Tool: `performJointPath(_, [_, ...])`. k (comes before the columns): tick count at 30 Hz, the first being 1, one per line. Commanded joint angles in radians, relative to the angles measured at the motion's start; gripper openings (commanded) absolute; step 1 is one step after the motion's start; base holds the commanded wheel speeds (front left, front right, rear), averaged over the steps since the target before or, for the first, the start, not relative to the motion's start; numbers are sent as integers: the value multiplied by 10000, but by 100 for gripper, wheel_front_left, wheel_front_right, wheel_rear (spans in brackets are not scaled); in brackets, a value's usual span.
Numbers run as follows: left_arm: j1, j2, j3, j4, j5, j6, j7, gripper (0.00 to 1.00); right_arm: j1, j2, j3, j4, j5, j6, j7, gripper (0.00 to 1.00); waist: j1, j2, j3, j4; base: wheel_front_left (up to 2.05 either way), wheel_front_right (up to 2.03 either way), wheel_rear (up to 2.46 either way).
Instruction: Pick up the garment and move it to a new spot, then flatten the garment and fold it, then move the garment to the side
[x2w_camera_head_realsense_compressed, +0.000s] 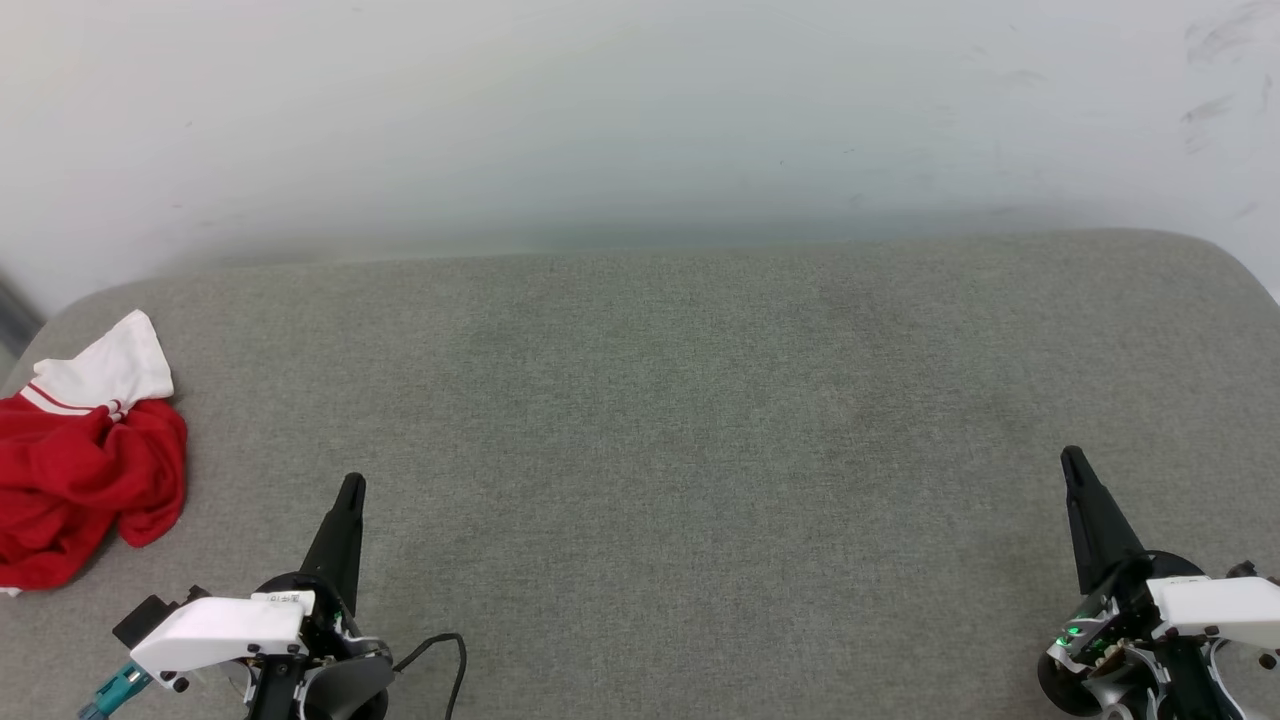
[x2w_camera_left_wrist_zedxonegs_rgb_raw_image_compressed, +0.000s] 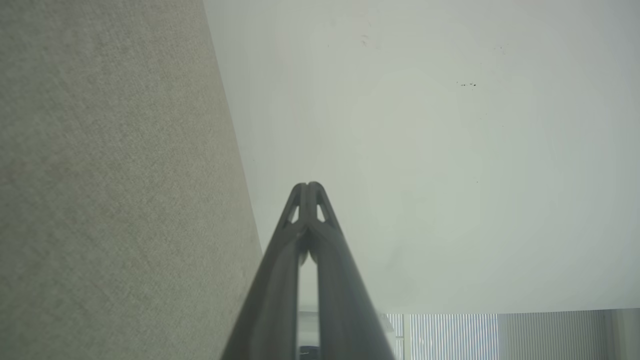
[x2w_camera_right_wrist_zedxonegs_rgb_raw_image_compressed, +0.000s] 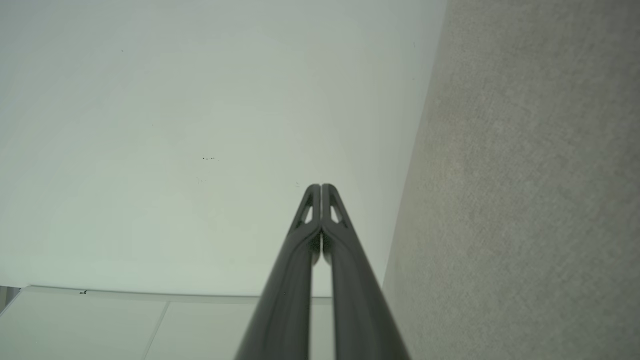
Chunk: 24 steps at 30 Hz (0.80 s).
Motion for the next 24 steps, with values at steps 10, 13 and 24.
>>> performJointPath(10, [-70, -15, 31, 0, 30, -24, 27, 0, -126, 29, -6, 7, -59, 0, 21, 0, 0, 0, 0, 0, 0, 0, 0])
performJointPath(13, [-70, -15, 35, 0, 30, -24, 27, 0, -126, 29, -6, 7, -59, 0, 22, 0, 0, 0, 0, 0, 0, 0, 0])
performJointPath(24, [-70, -15, 35, 0, 31, -24, 27, 0, -126, 29, -6, 7, -60, 0, 23, 0, 0, 0, 0, 0, 0, 0, 0])
